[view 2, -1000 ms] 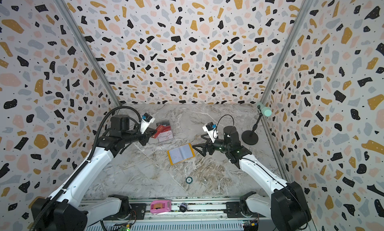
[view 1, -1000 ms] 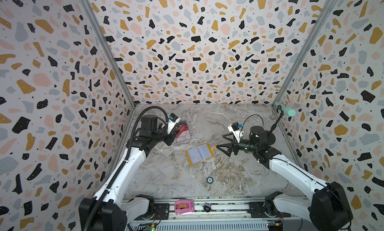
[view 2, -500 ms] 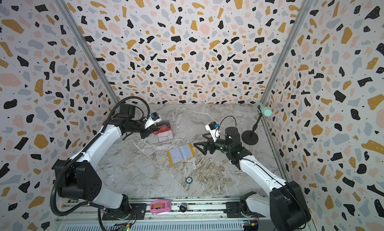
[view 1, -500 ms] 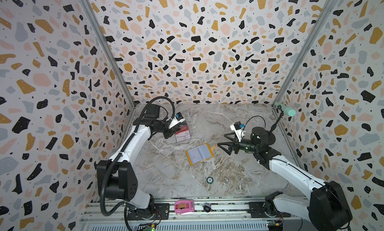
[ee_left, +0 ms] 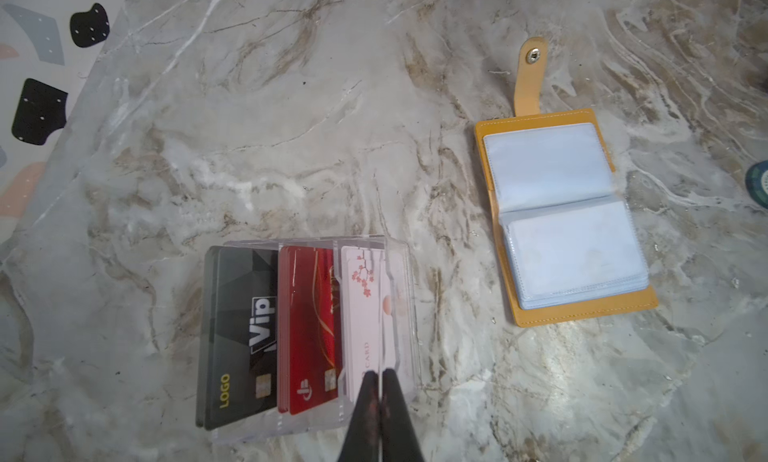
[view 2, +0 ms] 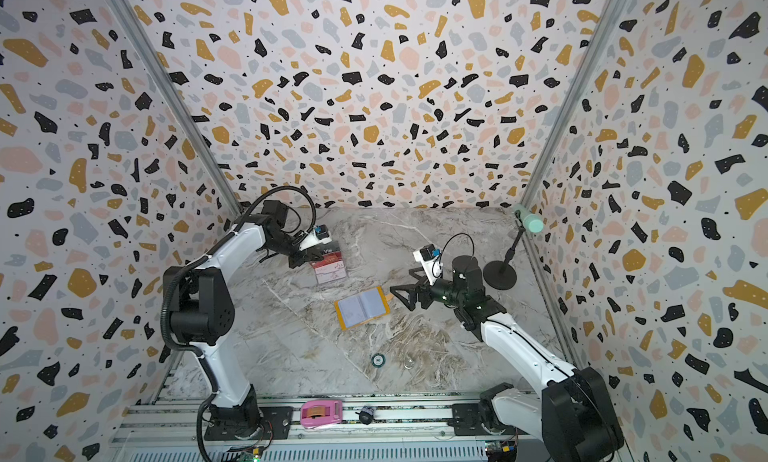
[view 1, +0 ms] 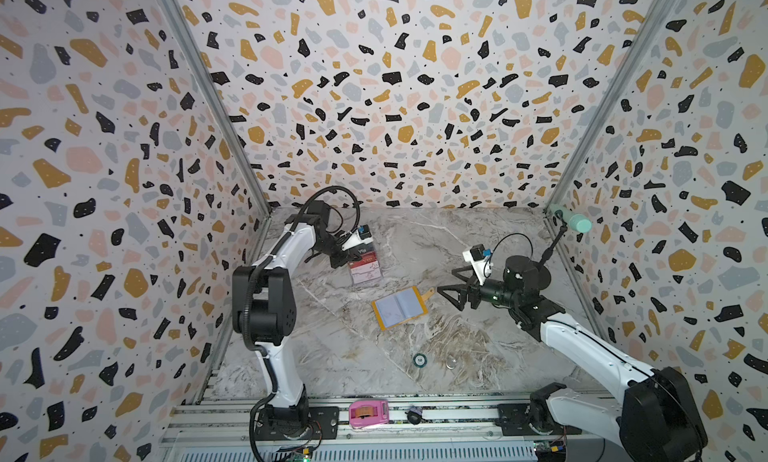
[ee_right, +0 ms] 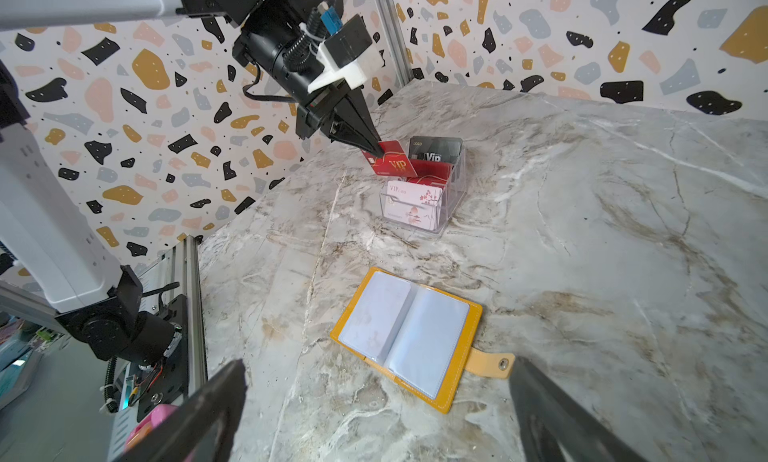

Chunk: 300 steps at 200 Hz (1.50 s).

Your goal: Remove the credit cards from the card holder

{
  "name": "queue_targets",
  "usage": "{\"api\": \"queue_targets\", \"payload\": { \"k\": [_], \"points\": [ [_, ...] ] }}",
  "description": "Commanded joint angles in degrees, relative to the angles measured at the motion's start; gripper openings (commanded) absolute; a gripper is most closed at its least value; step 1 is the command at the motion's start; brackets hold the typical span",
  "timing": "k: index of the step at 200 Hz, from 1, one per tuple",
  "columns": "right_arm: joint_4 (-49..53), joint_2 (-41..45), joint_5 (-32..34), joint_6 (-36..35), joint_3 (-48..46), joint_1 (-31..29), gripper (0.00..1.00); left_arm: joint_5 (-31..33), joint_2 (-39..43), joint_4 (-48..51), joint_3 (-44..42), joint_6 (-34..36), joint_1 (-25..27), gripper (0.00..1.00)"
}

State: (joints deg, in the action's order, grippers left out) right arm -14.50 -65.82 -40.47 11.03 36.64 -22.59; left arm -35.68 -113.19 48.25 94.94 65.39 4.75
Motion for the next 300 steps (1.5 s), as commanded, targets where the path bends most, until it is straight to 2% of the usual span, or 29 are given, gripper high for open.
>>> {"api": "queue_targets", "payload": {
  "k": [1,37,70,180,300],
  "points": [
    [1.2,1.1,0.3,-0.7,-0.8,0.3,0.99,0.6,-1.2,1.7,3.8,-0.1,-0.4,0.00],
    [1.6,1.6,0.4,-1.1,-1.4,0.4,0.99,2.8,-4.0,1.4,6.6,-1.3,-0.4,0.00],
    [1.6,1.5,0.5,-1.2,-1.5,0.4,0.99,4.3,-7.6,5.7,11.0,-0.4,-0.4,0.00],
    [1.9,2.3,0.4,-1.4,-1.9,0.4,0.99,3.2,-9.4,1.3,11.3,-5.8,-0.4,0.00],
    [1.9,3.4,0.4,-1.5,-2.3,0.5,0.99,2.2,-11.3,0.9,10.8,-7.3,0.3,0.00]
  ]
}}
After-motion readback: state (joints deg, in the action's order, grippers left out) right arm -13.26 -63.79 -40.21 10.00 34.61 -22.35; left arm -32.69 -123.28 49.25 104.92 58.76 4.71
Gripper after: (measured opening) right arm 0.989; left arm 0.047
